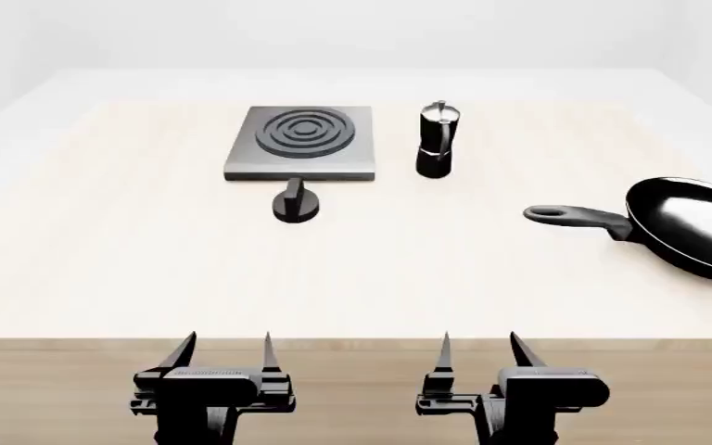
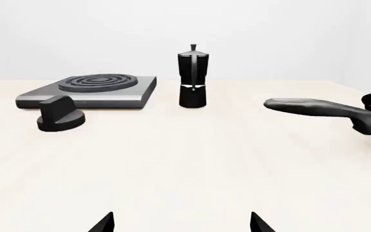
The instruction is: Put the frying pan on the stove.
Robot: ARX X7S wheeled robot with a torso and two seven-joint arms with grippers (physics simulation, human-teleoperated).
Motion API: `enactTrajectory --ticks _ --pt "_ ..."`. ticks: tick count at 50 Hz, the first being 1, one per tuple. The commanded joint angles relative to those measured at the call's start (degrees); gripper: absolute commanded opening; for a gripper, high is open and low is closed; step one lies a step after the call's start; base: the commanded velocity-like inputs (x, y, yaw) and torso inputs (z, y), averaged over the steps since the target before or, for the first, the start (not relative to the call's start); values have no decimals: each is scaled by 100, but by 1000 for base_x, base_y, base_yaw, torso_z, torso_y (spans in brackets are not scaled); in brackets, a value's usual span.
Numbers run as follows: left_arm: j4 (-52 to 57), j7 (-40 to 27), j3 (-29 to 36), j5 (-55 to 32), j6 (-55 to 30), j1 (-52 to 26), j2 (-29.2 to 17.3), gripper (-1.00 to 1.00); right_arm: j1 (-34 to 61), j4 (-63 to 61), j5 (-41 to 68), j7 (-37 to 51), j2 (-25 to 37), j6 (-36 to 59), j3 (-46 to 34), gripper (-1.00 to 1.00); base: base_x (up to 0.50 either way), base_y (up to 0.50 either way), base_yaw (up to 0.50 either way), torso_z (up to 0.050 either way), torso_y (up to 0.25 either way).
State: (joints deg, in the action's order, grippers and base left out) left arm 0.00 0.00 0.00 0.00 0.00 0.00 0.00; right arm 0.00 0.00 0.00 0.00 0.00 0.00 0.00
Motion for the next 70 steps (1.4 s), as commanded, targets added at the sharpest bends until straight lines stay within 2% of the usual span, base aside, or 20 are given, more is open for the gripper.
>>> enactTrajectory --ticks 1,2,5,6,8,13,19,37,70 --pt "376 36 284 97 -104 116 -166 100 2 -64 90 165 84 50 -77 100 0 0 0 0 0" --pt "568 -41 423 344 -207 178 -214 100 -31 -265 69 269 113 261 -82 100 0 0 0 0 0" --pt "882 -31 539 336 -378 245 -264 100 -171 -856 265 355 140 598 -101 100 0 0 0 0 0" --pt "951 -232 630 690 -320 238 -309 100 -225 -1127 265 380 192 675 -110 100 0 0 0 0 0" --pt "1185 -135 558 376 -621 219 -260 100 -246 -1387 299 434 235 864 -128 100 0 0 0 0 0" --pt "1856 -110 654 226 -1081 217 -268 100 -109 -1623 725 454 275 1196 32 100 0 0 0 0 0" --pt "2148 -147 796 209 -1283 198 -346 100 -84 -1979 783 523 381 1464 -76 100 0 0 0 0 0" --pt "2211 -247 875 -47 -1265 231 -510 100 -9 -2304 894 680 552 1627 -247 100 116 0 0 0 0" --pt "2395 -478 1031 -257 -1330 299 -750 100 52 -2349 1033 917 771 1645 -468 100 329 0 0 0 0"
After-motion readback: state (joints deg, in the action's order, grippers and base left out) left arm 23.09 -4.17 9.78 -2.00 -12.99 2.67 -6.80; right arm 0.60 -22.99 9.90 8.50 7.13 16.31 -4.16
